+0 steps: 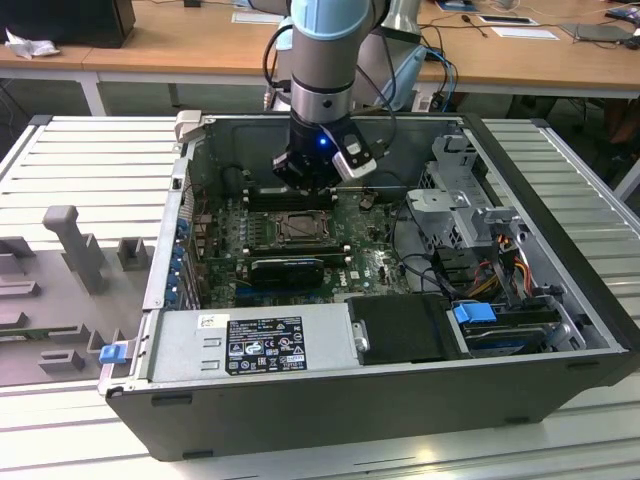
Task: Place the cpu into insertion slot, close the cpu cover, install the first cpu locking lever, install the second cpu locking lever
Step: 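Install the first cpu locking lever, then install the second cpu locking lever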
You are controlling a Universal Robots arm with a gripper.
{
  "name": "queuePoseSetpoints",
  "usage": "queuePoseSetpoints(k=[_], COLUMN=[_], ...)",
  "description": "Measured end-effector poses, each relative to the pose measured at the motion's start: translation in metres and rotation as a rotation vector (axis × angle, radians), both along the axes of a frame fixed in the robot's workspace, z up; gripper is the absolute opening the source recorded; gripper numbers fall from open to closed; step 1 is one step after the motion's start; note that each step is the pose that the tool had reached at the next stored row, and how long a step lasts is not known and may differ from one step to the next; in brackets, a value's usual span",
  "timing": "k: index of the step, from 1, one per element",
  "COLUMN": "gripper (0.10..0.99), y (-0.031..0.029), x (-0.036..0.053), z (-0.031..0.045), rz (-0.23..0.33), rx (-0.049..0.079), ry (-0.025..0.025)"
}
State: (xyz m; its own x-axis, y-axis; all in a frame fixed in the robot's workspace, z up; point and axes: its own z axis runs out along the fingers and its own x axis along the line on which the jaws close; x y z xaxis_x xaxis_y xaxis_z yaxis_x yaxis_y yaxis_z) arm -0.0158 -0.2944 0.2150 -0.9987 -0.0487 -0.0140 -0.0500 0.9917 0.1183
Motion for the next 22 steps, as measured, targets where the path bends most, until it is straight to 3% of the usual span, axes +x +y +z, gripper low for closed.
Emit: queuePoseSetpoints(k=[6, 10, 22], gripper=[0.106, 0.106, 0.106], y=[-0.0022, -0.0028, -0.0152], x=[0.0, 0.0001, 0.0], z=[0.0, 0.0046, 0.0099], rz=[0.0, 0.0, 0.0], rx=[0.0, 0.0, 0.0], ry=[0.0001, -0.0001, 0.0001])
